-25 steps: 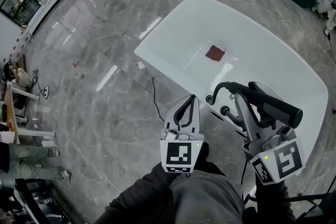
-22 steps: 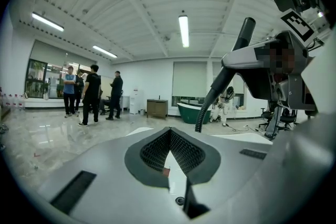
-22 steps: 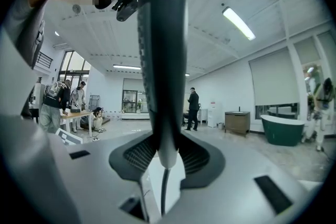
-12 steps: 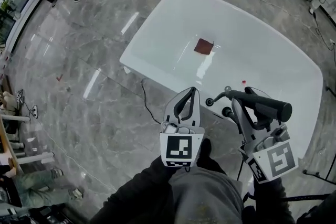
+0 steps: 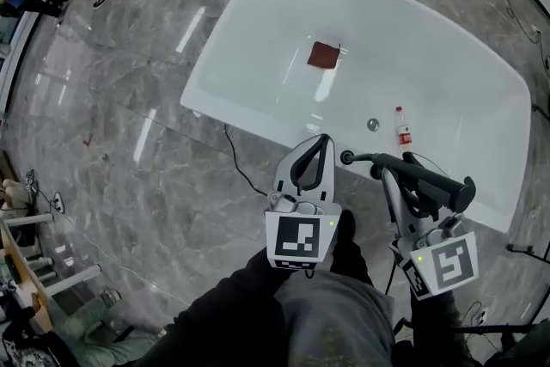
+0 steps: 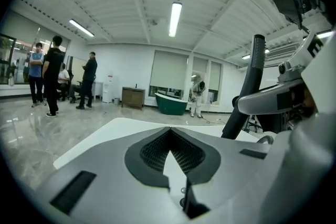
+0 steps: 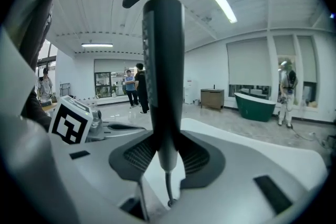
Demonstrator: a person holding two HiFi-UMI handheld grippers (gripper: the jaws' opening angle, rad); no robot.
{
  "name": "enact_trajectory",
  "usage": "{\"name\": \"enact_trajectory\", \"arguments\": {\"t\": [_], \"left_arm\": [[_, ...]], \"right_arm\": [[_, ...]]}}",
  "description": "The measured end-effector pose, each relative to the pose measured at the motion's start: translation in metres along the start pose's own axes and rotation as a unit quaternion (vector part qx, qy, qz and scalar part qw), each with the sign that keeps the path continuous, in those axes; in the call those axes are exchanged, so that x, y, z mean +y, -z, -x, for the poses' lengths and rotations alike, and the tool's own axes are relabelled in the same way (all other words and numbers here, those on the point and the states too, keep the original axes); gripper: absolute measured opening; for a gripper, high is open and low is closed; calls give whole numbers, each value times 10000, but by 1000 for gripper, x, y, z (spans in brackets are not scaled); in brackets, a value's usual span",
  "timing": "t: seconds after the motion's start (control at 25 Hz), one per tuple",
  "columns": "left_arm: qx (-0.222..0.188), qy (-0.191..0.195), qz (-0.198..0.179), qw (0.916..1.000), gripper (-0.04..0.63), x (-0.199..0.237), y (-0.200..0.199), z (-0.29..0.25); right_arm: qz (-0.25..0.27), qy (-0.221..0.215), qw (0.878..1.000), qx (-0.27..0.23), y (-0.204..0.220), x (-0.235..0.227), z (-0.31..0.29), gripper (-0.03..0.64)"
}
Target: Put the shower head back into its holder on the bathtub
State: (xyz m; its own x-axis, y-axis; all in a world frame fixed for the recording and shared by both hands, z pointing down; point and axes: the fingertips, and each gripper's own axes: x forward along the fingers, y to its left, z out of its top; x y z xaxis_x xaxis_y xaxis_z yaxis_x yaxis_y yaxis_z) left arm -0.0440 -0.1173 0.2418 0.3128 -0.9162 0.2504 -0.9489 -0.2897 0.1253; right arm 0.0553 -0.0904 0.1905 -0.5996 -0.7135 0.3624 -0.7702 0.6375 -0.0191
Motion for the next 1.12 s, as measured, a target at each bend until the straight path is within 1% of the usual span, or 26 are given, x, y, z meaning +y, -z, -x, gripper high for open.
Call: {"name": "enact_trajectory", "arguments": {"t": [0.24, 0.52, 0.72, 1.12], "left_arm": [[101, 196, 12, 9998, 3, -4, 7, -4], [188, 161, 56, 9997, 3, 0, 24, -2], [227, 149, 114, 9996, 3, 4, 36, 2], [251, 233, 189, 9992, 3, 2, 40, 0]], "right_arm": [[-162, 102, 9998, 69, 18, 0, -8, 140], [-233, 133, 9995, 154, 39, 1, -13, 140], [-250, 255, 9992, 166, 50, 2, -14, 140], [-270, 490, 9982, 213, 59, -2, -14, 140]]}}
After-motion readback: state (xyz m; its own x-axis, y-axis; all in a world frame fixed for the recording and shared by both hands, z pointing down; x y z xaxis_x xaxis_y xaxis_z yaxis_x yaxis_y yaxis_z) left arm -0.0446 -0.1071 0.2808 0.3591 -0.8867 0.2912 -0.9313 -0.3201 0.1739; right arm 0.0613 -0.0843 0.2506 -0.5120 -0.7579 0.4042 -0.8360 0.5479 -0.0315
